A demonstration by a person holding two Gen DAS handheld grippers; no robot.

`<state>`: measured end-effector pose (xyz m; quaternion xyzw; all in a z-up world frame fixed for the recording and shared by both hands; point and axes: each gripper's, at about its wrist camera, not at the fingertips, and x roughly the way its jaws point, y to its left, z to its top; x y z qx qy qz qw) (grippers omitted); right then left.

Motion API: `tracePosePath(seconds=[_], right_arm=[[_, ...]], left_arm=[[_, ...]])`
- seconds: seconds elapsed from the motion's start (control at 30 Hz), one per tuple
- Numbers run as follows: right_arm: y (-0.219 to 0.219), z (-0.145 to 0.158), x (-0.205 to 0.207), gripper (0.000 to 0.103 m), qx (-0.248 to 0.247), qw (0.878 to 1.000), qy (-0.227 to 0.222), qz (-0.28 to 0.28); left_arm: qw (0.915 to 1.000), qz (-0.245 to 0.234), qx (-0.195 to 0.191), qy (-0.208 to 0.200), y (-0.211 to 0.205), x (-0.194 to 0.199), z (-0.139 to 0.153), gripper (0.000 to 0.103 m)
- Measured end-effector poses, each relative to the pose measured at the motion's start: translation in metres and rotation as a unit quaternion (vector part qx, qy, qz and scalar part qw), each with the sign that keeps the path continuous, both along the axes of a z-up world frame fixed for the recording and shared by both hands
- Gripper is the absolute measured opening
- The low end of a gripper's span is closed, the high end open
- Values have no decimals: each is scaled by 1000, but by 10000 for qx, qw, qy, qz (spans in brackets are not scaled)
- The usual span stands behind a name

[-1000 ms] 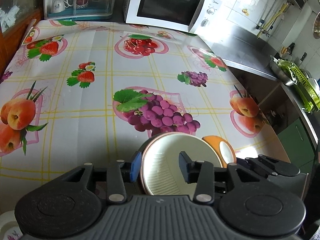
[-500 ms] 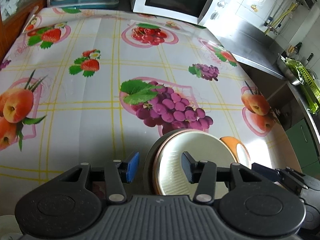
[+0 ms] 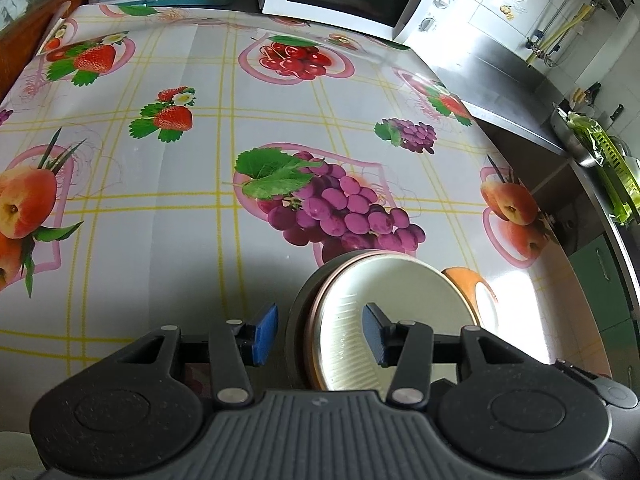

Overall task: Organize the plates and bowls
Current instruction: 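Carry the cream bowl toward the stacked dishes with the left tool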

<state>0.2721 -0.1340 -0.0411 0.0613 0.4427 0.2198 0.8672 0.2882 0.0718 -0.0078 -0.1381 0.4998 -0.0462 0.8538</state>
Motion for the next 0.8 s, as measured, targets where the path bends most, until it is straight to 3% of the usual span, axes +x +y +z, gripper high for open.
tracePosePath(seconds=[0.5, 0.8], right_arm=[[16, -13, 5, 62, 173, 9995, 242, -126], [21, -15, 11, 54, -50, 9997, 196, -150]], left_arm=[[10000, -39, -72, 24, 2, 3, -3, 46], [9997, -57, -216, 101, 3, 5, -9, 45]])
